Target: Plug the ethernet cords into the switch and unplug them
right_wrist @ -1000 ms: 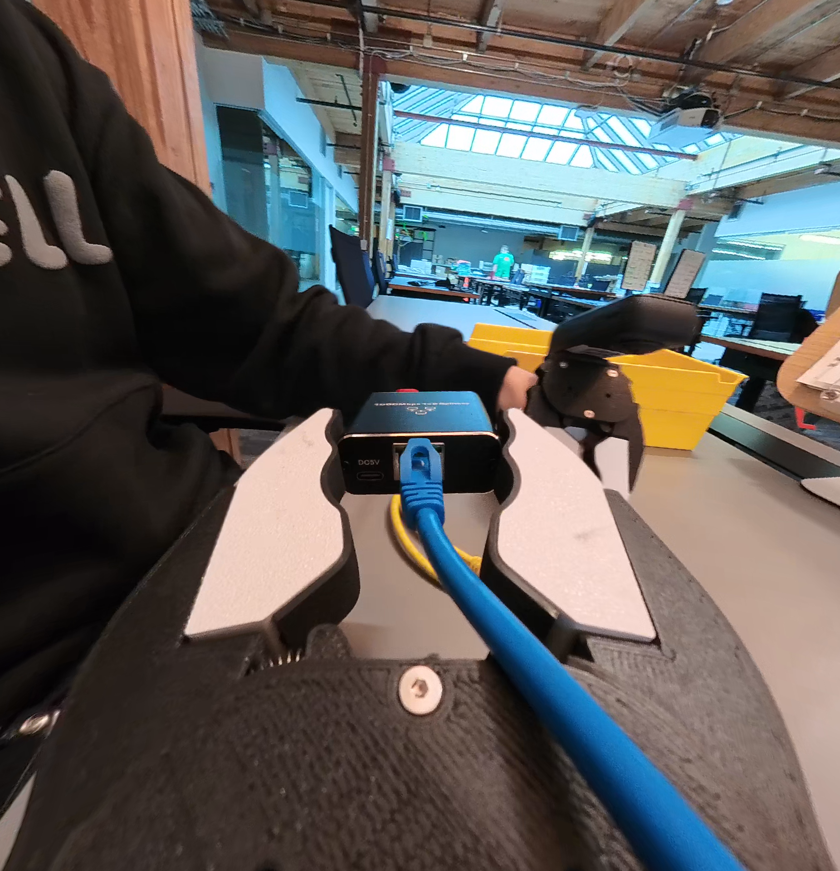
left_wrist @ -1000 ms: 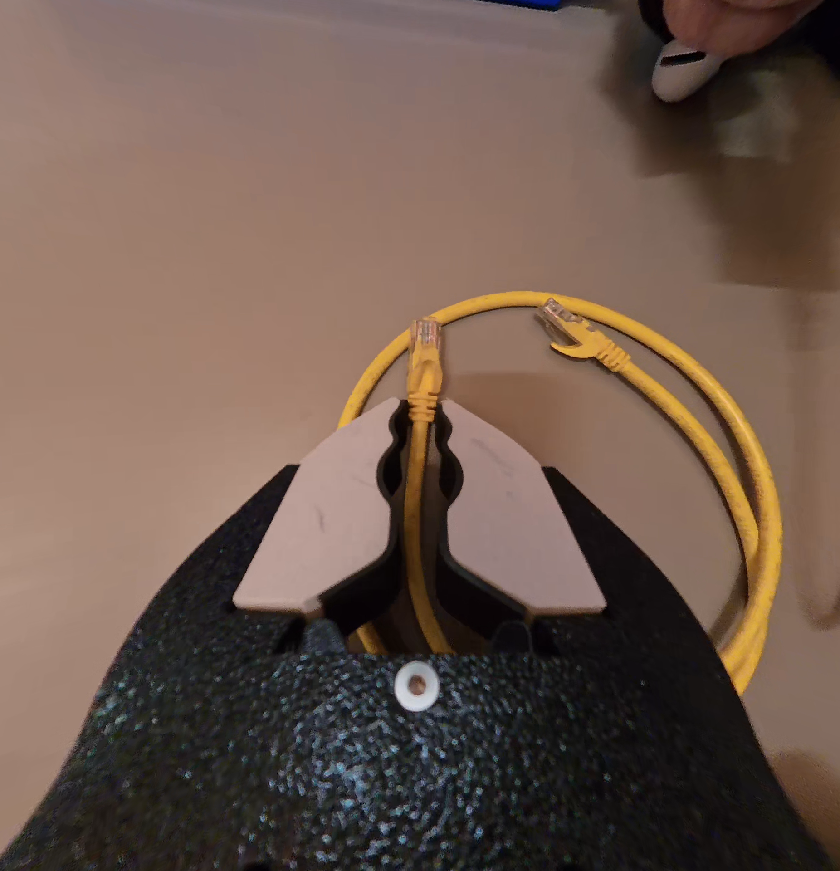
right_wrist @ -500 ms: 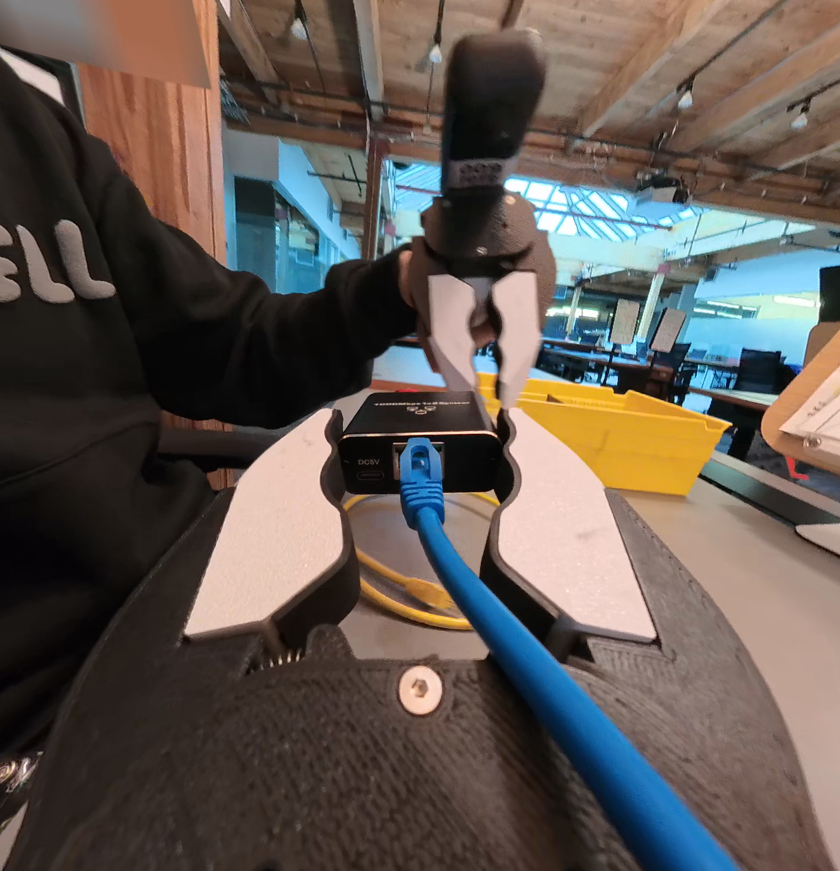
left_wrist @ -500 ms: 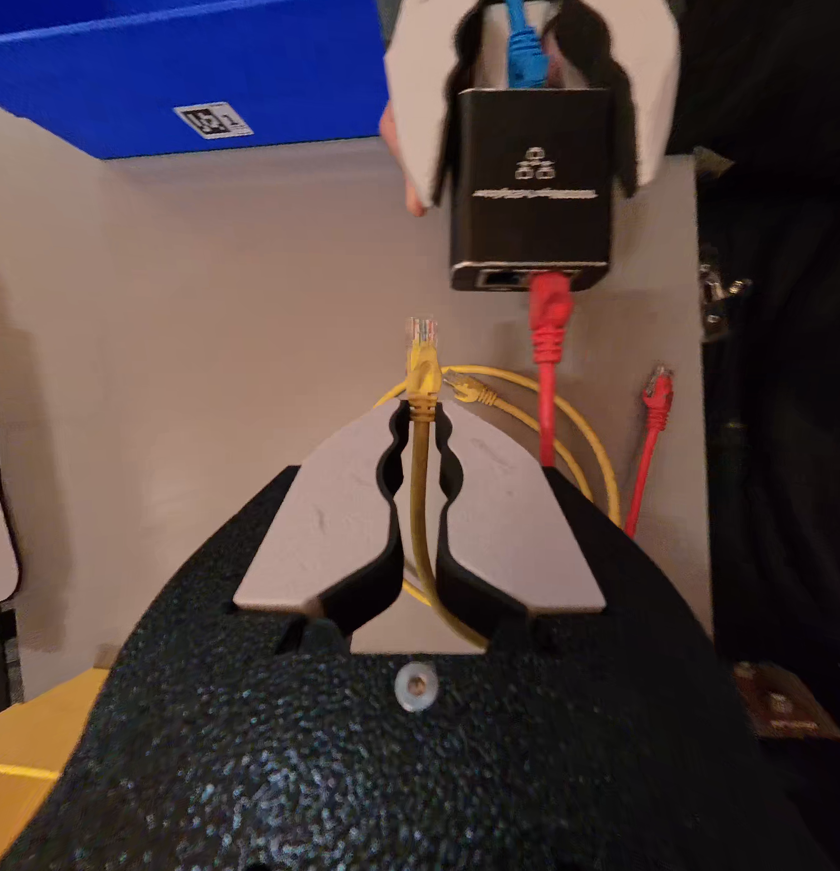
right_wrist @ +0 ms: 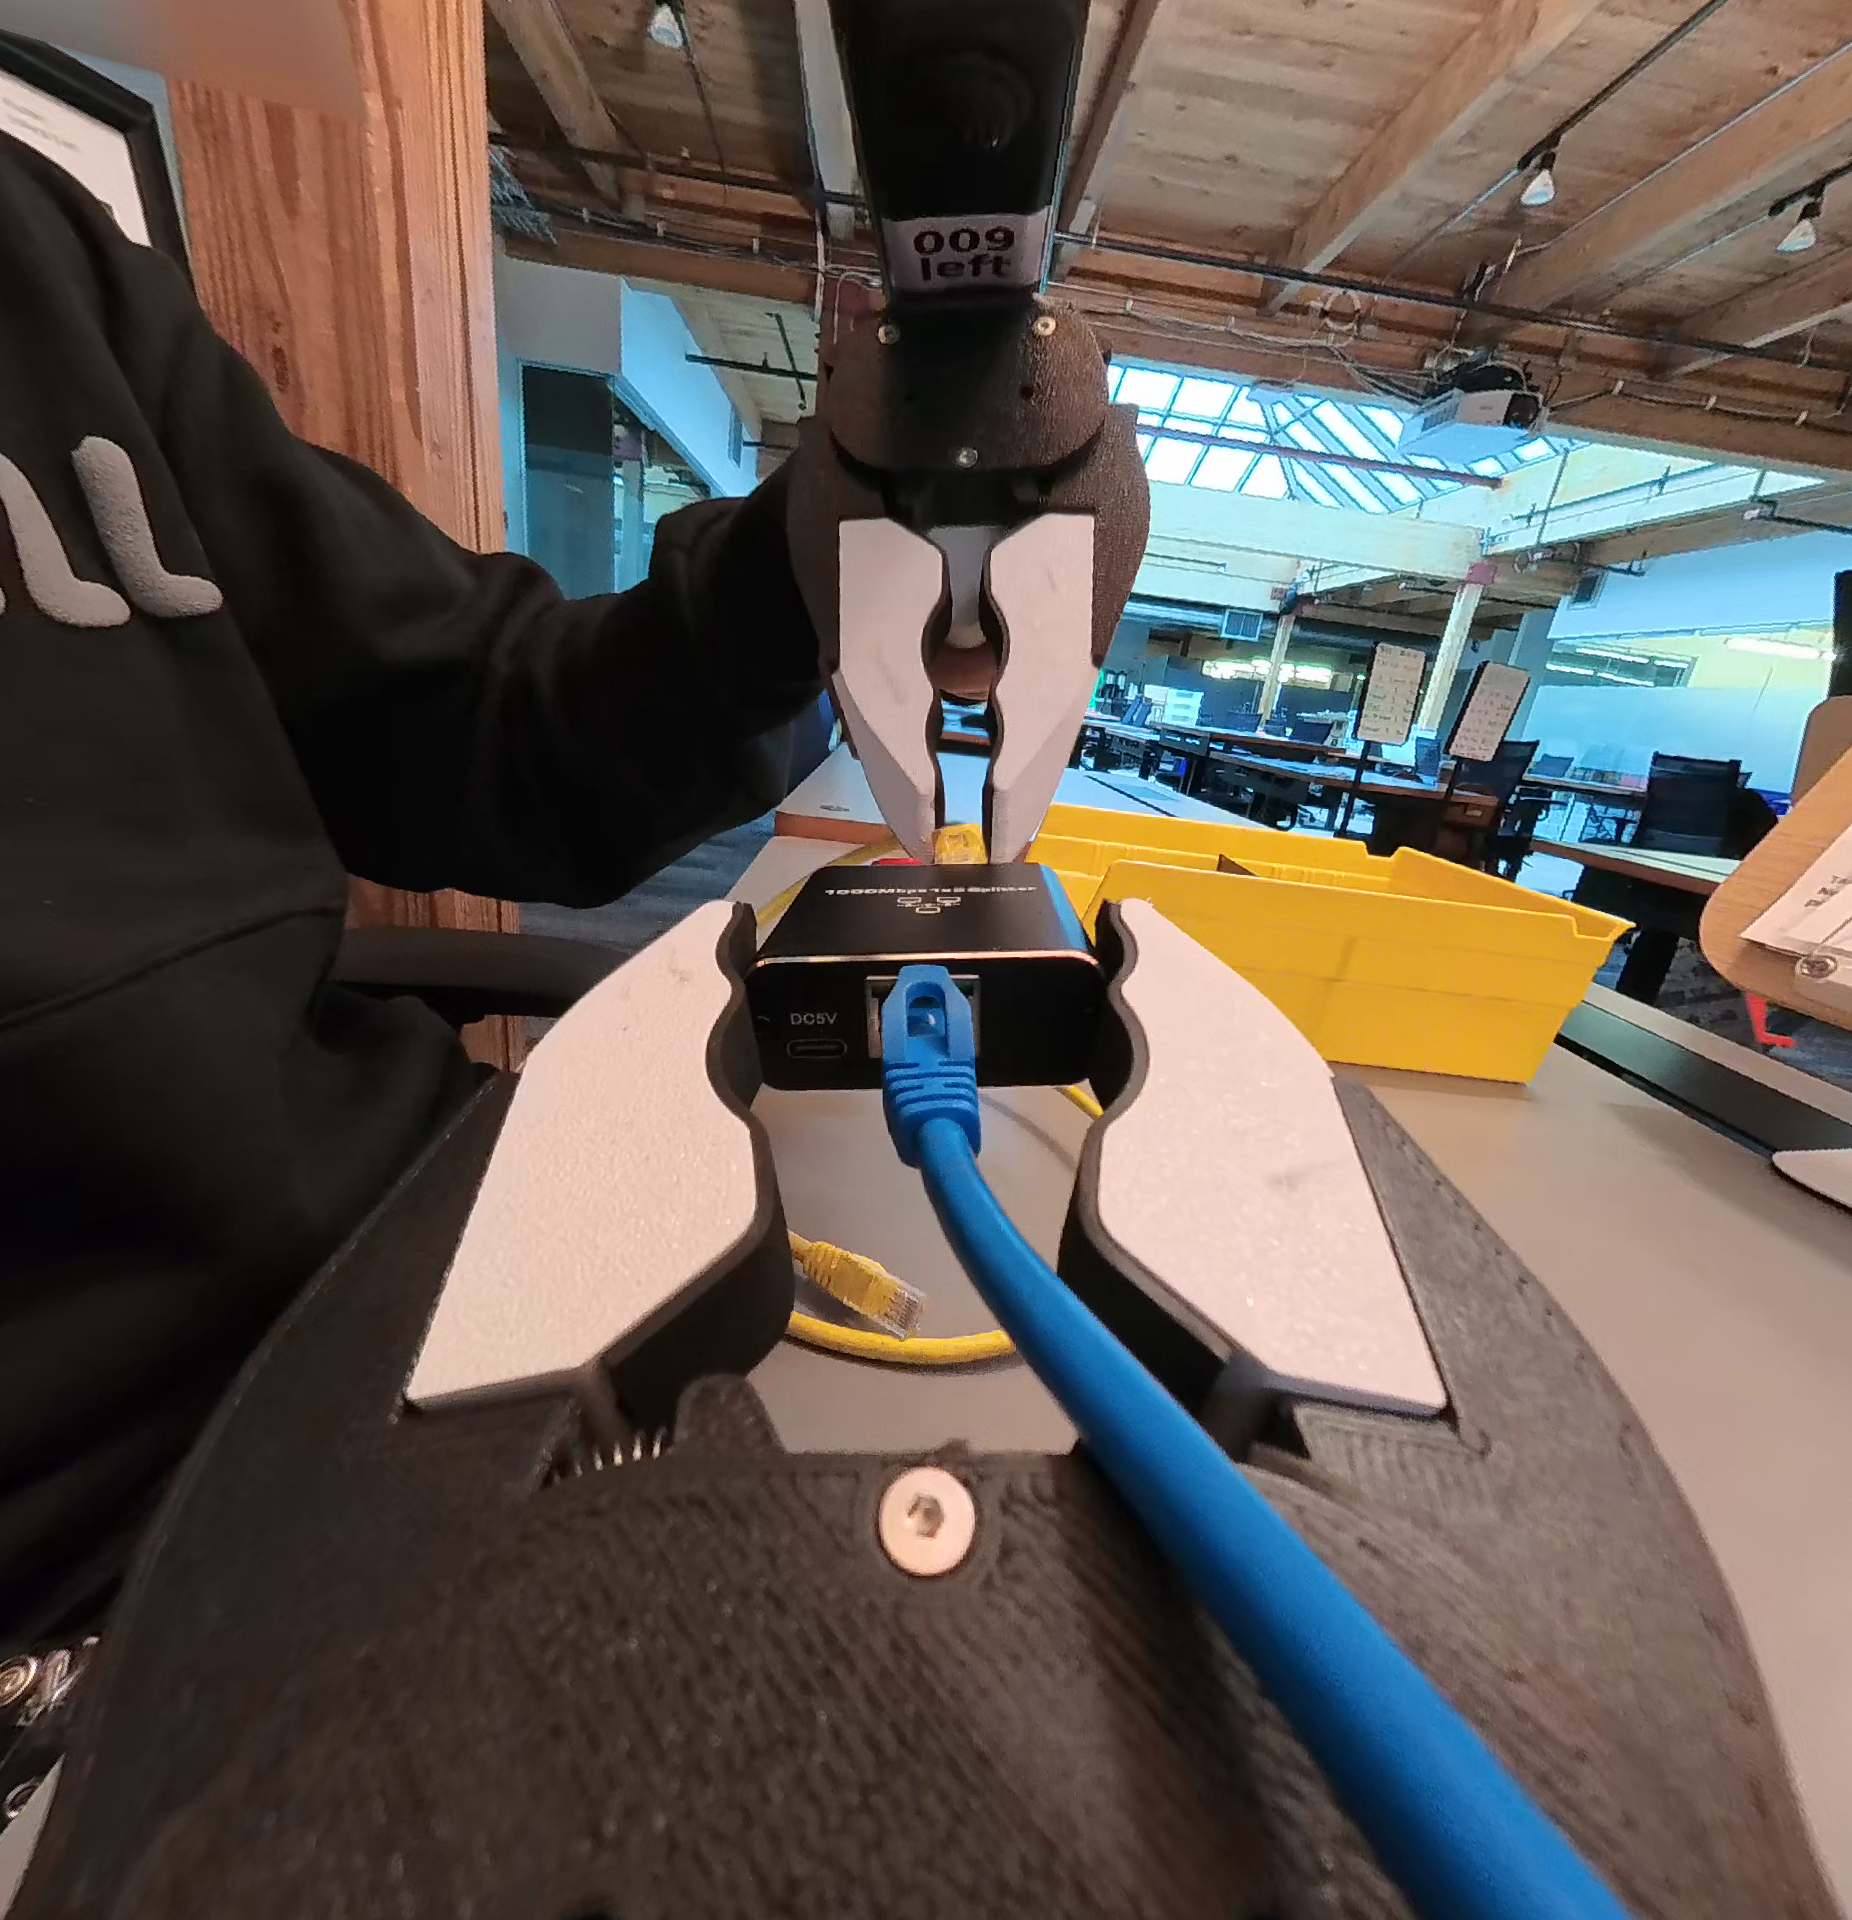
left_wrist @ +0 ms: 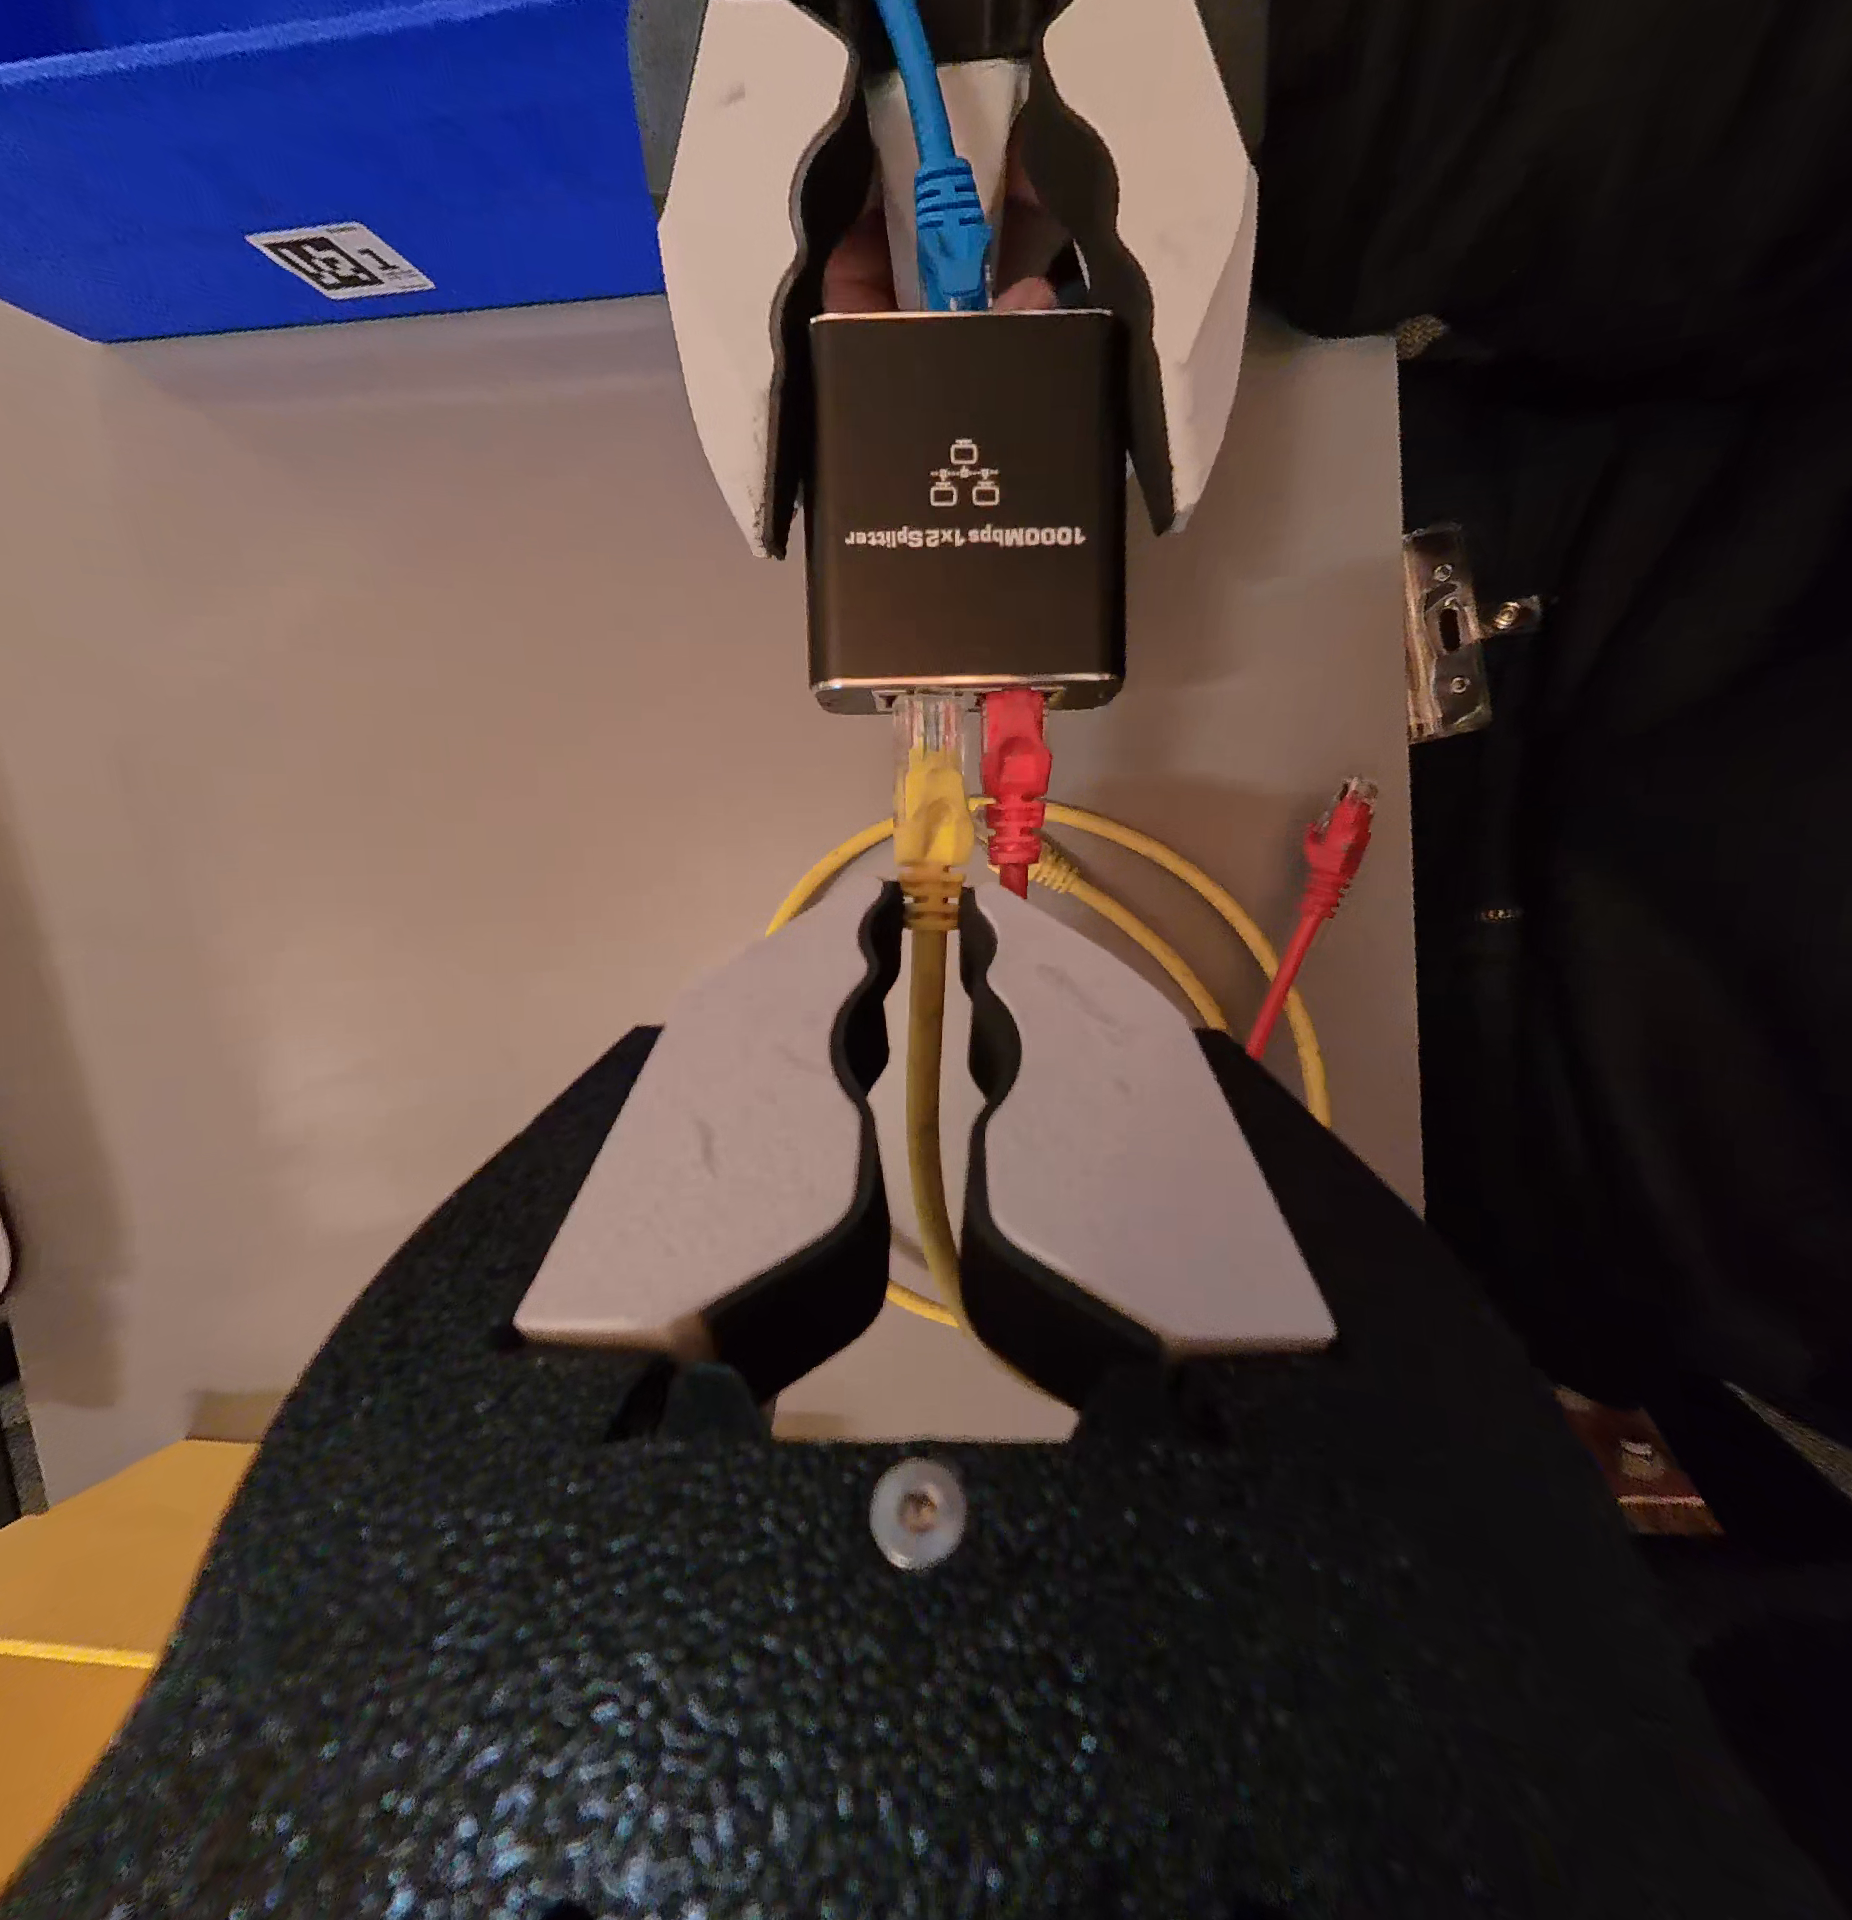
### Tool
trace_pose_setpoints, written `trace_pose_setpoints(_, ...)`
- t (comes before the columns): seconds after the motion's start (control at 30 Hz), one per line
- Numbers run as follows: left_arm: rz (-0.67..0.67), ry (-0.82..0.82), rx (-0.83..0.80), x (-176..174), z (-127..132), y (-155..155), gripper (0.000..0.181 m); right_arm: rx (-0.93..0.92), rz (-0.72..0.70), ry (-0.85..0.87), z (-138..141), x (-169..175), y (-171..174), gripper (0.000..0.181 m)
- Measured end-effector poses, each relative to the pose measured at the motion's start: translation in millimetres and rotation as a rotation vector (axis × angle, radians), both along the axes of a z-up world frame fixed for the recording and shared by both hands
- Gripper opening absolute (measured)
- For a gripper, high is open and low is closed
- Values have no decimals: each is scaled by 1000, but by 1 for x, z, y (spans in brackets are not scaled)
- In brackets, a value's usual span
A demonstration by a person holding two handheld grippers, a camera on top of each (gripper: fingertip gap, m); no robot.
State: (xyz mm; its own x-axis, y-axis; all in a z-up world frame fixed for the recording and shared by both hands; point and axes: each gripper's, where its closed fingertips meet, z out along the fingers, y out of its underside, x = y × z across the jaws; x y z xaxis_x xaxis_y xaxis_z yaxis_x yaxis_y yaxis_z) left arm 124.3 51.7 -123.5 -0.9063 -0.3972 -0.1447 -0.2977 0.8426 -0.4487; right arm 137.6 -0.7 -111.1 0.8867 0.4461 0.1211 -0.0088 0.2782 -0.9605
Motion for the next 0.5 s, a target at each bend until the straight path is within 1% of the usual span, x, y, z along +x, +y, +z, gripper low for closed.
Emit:
trace_pose_setpoints(0.37, 23, 14, 17, 2, -5, 2, 10, -8, -9, -6, -2, 1, 2, 63)
trace_pose_setpoints(0.5, 42, 45, 7, 0, -7, 2, 10, -13, 1, -8, -3, -1, 2, 63)
